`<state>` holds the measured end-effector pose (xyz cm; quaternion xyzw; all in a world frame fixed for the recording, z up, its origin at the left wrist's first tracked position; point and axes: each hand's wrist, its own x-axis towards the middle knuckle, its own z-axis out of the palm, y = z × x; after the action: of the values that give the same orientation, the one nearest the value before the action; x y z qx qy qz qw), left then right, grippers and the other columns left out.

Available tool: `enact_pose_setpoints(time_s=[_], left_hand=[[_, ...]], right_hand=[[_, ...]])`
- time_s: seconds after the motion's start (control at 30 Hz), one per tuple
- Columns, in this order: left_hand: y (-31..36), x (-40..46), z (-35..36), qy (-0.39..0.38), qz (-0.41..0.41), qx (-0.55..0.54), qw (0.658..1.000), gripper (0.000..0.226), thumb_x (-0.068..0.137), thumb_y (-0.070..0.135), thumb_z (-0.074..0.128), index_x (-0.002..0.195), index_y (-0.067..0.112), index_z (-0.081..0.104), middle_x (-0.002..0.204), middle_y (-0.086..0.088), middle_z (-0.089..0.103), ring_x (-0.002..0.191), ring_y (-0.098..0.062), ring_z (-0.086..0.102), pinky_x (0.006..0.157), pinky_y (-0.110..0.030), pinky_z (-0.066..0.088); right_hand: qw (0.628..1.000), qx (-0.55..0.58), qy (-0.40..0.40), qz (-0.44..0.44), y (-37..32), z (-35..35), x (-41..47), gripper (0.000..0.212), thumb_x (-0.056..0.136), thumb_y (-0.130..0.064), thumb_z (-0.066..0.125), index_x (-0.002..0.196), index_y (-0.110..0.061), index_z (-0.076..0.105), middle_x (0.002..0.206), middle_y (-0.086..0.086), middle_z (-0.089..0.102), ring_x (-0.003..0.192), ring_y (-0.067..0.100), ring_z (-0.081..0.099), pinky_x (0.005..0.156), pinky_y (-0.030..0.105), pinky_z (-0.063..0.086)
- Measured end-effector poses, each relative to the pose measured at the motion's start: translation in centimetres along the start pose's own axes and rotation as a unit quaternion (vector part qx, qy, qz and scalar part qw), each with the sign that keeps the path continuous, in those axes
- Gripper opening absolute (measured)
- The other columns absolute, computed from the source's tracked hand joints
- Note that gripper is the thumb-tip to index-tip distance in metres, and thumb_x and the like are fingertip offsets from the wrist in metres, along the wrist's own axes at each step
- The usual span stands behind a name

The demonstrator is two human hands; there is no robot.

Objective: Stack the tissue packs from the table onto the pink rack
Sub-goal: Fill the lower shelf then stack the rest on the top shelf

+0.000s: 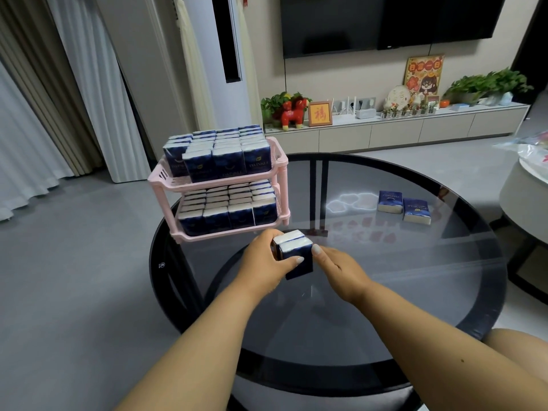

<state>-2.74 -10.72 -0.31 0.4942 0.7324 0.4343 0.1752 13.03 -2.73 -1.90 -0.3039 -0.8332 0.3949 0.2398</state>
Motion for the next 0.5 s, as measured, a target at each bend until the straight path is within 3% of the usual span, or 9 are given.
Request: enact_pose_setpoints(time_s=[0.17,0.33,0.5], left_hand=[[-0.4,-0.5,-1.6,0.007,-0.019,0.003,1.0,0.039,0.073,0.025,0.083,0.102,0.026,0.056,0.099,0.009,0.064,0.086,-0.005,0.06,0.066,-0.016,0.043],[-0.9,-1.0,-4.5,0.011,-0.02,0.018,1.0,0.039,0.074,0.024,0.083,0.103,0.024,0.056,0.098,0.01,0.064,0.088,-0.006,0.061,0.066,-0.016,0.044],[-0.8,-1.2,-8.6,0.029,-0.011,0.035,0.999,0.042,0.07,0.025,0.085,0.098,0.028,0.054,0.098,0.008,0.066,0.091,-0.014,0.065,0.082,-0.032,0.054]], right_hand=[[0.999,0.012,-0.002,0.05,0.9,0.5,0.4,0.071,0.087,-0.07,0.015,0.13,-0.031,0.056,0.134,-0.008,0.056,0.128,0.01,0.046,0.102,0.025,0.032],[0.986,-0.151,0.004,0.063,-0.1,0.9,0.7,0.058,0.098,-0.052,0.02,0.131,-0.019,0.054,0.137,0.002,0.053,0.127,0.019,0.044,0.102,0.031,0.032],[0.942,-0.319,-0.022,0.107,-0.4,3.4,1.4,0.064,0.095,-0.06,0.012,0.149,-0.026,0.023,0.158,-0.004,0.015,0.146,0.014,0.009,0.116,0.035,0.008]])
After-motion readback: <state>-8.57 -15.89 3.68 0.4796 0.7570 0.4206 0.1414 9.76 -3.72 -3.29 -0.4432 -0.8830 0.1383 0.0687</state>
